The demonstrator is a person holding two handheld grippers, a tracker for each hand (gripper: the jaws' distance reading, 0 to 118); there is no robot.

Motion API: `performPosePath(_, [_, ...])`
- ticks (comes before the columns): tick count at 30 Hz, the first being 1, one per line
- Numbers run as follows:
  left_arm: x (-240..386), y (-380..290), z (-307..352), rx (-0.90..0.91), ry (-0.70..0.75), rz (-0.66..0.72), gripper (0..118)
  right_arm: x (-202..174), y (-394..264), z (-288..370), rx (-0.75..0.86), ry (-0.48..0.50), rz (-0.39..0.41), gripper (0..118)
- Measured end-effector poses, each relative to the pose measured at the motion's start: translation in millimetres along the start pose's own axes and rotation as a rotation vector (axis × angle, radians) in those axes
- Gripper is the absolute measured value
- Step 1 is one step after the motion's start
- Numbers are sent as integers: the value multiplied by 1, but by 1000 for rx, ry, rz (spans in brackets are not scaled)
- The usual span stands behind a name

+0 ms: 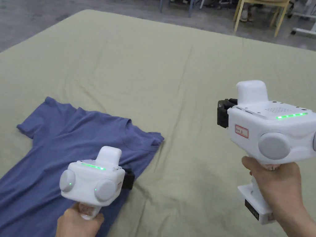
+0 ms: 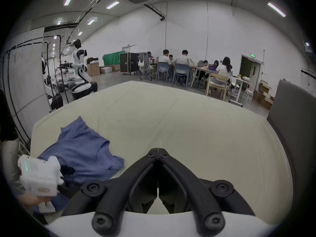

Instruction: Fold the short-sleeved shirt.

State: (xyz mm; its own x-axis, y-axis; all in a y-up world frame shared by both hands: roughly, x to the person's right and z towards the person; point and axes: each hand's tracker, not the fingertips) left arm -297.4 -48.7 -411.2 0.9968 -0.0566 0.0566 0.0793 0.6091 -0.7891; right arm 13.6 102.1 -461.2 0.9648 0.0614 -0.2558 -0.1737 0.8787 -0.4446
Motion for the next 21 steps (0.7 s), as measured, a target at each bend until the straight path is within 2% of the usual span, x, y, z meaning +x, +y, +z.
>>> performPosePath(1, [-8, 1, 4, 18, -2, 14, 44, 1, -4, -2, -9, 8, 1, 3])
performPosePath(2, [-20, 5, 7, 28, -31, 74, 16, 3, -8, -3, -16, 17, 0, 3])
performPosePath(3, [-31, 8, 6, 26, -10, 139, 4, 5, -11, -3, -17, 24, -4, 3])
performPosePath(4, [-45, 10, 4, 20, 1, 204, 4, 8, -16, 0, -18, 27, -7, 3])
performPosePath(5, [-55, 12, 2, 9, -54, 286, 4, 11, -19, 1, -18, 29, -12, 3])
performPosePath(6, [-59, 13, -1, 2, -48, 317, 4, 15, -22, 3, -17, 31, -16, 3])
performPosePath(12, [-40, 49, 12, 69, -51, 333, 4, 62, -38, 35, 3, -9, -54, 3])
performPosePath(16, [17, 98, 32, 146, -75, 174, 4, 109, -47, 71, 32, -99, -87, 3])
performPosePath(17, [36, 110, 33, 148, -99, 125, 4, 122, -48, 81, 37, -116, -116, 3])
performPosePath(21, [147, 144, 41, 174, -325, -88, 4, 171, -52, 129, 70, -225, -142, 3])
